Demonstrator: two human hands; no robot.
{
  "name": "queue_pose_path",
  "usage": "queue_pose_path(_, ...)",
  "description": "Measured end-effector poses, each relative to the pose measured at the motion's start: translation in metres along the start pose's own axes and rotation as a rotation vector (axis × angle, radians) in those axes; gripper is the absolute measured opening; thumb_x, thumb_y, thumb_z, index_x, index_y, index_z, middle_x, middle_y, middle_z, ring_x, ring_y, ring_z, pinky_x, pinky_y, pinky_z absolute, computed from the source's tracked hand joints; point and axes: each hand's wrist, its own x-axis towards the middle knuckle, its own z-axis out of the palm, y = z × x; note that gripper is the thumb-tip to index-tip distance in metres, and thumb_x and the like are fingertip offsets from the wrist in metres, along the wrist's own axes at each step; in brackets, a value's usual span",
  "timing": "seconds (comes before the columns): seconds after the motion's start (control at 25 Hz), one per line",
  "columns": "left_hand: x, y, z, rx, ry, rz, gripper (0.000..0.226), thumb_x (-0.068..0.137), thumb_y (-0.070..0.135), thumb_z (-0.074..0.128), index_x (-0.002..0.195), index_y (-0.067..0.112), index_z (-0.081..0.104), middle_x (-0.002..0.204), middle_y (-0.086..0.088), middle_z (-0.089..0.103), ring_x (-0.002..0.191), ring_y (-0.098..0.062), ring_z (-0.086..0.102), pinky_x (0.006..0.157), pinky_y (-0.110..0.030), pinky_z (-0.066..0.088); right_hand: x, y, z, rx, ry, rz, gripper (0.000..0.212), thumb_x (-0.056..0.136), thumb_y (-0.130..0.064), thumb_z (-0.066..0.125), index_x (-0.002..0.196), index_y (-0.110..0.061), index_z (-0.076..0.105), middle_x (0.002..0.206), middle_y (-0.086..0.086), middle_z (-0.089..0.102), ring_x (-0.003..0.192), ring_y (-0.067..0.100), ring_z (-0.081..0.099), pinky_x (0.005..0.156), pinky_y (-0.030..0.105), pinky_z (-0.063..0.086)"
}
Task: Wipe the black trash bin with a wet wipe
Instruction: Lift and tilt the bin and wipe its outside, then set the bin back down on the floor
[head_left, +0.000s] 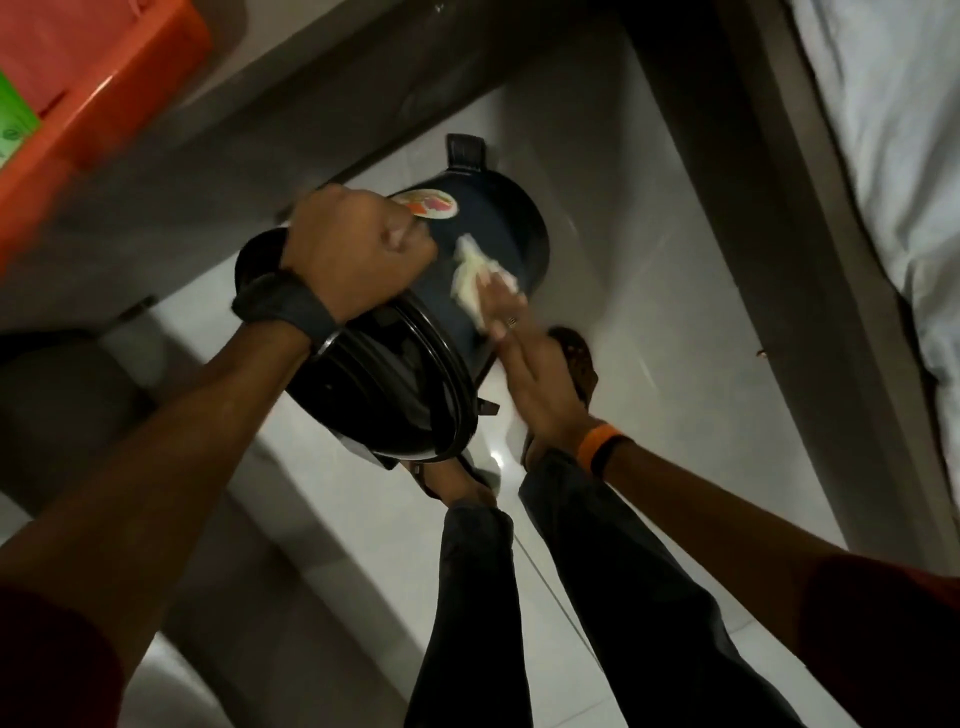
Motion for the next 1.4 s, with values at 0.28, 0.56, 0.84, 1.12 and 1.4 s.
queue_pose_path(0.28,-0.008,0.078,0.038,0.391,-0.044,0.655,0.03,0.093,0.041,0.05,0.097,0.017,0.067,0.095,-0.007,0.071,0.1,-0.029,0.064,0.08,-0.04,0.056,0.021,0.046,-0.037,0.02,0.192,0.753,0.023,0.089,-0.004,0.06,0.072,-0.015,0.072,0.079,0.009,0.071,0.087,0.028,0.066,0.085,0.035,0.056)
queue_pose_path(0.56,-0.101,0.078,0.068,0.183,-0.029,-0.177,0.11,0.064,0.075,0.047,0.157,0.025,0.016,0.167,-0.015,0.011,0.154,-0.038,0.007,0.116,-0.075,0.012,0.005,-0.003,-0.065,0.512,0.338,0.716,0.017,0.092,-0.012,0.062,0.093,0.001,0.073,0.086,0.013,0.073,0.075,0.021,0.072,0.073,0.028,0.061)
queue_pose_path(0.84,-0.125,0.057,0.109,0.405,-0.107,0.473,0.12,0.067,0.065,0.065,0.158,0.019,0.003,0.168,-0.014,0.001,0.155,-0.035,0.002,0.112,-0.08,0.004,0.004,-0.003,-0.071,0.487,0.333,0.782,0.032,0.096,0.001,0.054,0.067,-0.009,0.063,0.065,0.0,0.064,0.062,0.014,0.06,0.055,0.021,0.056)
queue_pose_path(1.12,-0.118,0.051,0.118,0.443,-0.085,0.277,0.121,0.069,0.068,0.067,0.158,0.018,0.003,0.168,-0.01,0.001,0.156,-0.032,0.002,0.113,-0.079,0.01,-0.015,0.013,-0.07,0.217,0.291,0.711,0.03,0.094,-0.005,0.065,0.124,-0.01,0.063,0.106,0.006,0.07,0.103,0.023,0.068,0.084,0.038,0.061)
queue_pose_path(1.4,-0.112,0.043,-0.027,0.143,0.284,-0.229,0.081,0.095,0.059,0.043,0.155,0.01,0.024,0.165,-0.014,0.02,0.154,-0.033,0.014,0.122,-0.065,0.011,-0.094,-0.037,-0.077,-0.163,0.121,0.479,0.025,0.088,0.012,0.062,0.096,-0.01,0.072,0.108,0.007,0.068,0.1,0.031,0.07,0.077,0.033,0.065)
